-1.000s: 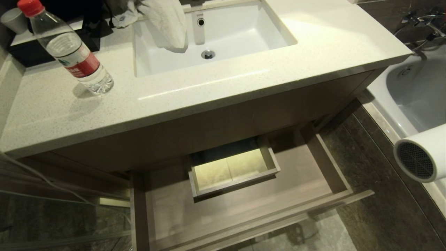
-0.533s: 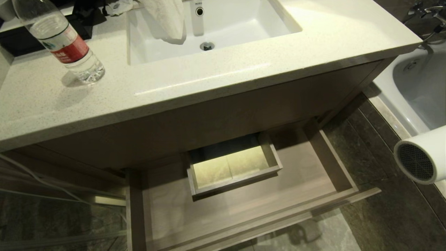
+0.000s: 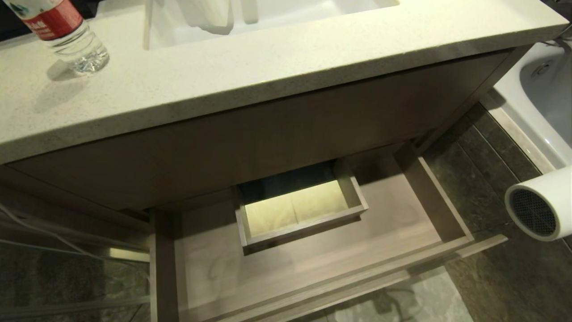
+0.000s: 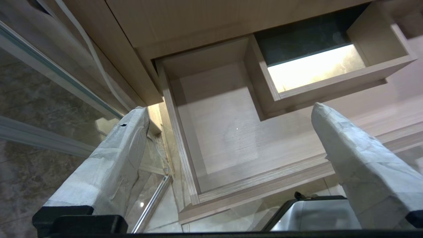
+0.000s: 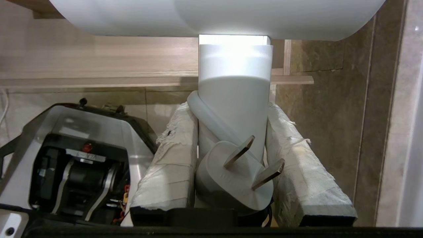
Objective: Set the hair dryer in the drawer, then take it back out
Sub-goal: Put it into the drawer
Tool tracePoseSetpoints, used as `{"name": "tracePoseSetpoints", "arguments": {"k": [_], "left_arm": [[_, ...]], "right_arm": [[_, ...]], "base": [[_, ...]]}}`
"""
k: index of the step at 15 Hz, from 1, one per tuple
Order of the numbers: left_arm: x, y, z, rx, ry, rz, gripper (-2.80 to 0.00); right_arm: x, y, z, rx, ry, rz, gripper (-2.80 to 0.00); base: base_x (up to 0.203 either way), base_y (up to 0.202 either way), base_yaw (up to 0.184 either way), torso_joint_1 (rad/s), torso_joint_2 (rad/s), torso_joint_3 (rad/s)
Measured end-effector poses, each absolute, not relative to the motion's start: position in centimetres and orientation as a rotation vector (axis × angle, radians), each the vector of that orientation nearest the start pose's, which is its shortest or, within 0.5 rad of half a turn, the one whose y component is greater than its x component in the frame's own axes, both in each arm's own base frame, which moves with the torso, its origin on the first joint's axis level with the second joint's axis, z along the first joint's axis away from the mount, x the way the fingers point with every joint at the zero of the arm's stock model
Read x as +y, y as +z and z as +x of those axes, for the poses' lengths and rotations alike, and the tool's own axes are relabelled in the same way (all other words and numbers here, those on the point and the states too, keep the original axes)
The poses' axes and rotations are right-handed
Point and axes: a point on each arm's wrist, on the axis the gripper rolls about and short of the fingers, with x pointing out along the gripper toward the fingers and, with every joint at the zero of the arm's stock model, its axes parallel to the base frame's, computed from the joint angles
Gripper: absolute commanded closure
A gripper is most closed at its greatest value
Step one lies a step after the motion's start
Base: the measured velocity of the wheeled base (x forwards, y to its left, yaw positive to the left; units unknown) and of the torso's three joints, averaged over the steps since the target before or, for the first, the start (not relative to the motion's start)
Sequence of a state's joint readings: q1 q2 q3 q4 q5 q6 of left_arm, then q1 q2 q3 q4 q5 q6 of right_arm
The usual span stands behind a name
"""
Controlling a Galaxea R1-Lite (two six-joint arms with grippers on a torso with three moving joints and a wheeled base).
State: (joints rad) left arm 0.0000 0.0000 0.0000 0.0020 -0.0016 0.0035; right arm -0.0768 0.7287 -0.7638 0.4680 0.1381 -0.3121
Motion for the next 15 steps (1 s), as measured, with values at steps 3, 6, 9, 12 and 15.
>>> {"name": "tracePoseSetpoints", "arguments": {"k": [3, 6, 9, 12, 15], "left_arm": [[0.00, 7.51, -2.28, 0.004, -0.001, 0.003, -2.80], [0.00, 7.53, -2.28, 0.002, -0.002, 0.003, -2.80], [0.00, 7.53, -2.28, 0.002, -0.002, 0.003, -2.80], [0.00, 7.52, -2.28, 0.002, -0.002, 0.003, -2.80], [0.00, 7.51, -2.28, 0.003, -0.002, 0.003, -2.80]], "right_arm": [[0.00, 23.75, 4.03, 0.414, 0.126, -0.262, 0.00], [0.00, 23.66, 3.98, 0.414, 0.126, -0.262, 0.00], [0.01, 23.50, 3.97, 0.415, 0.127, -0.261, 0.00], [0.01, 23.33, 3.91, 0.418, 0.127, -0.261, 0.00], [0.01, 23.24, 3.89, 0.420, 0.128, -0.262, 0.00]], "base": [[0.000, 0.000, 0.000, -0.233, 0.52, 0.291], [0.000, 0.000, 0.000, -0.228, 0.52, 0.285], [0.000, 0.000, 0.000, -0.210, 0.50, 0.279], [0.000, 0.000, 0.000, -0.206, 0.49, 0.285], [0.000, 0.000, 0.000, -0.134, 0.34, 0.206]]}}
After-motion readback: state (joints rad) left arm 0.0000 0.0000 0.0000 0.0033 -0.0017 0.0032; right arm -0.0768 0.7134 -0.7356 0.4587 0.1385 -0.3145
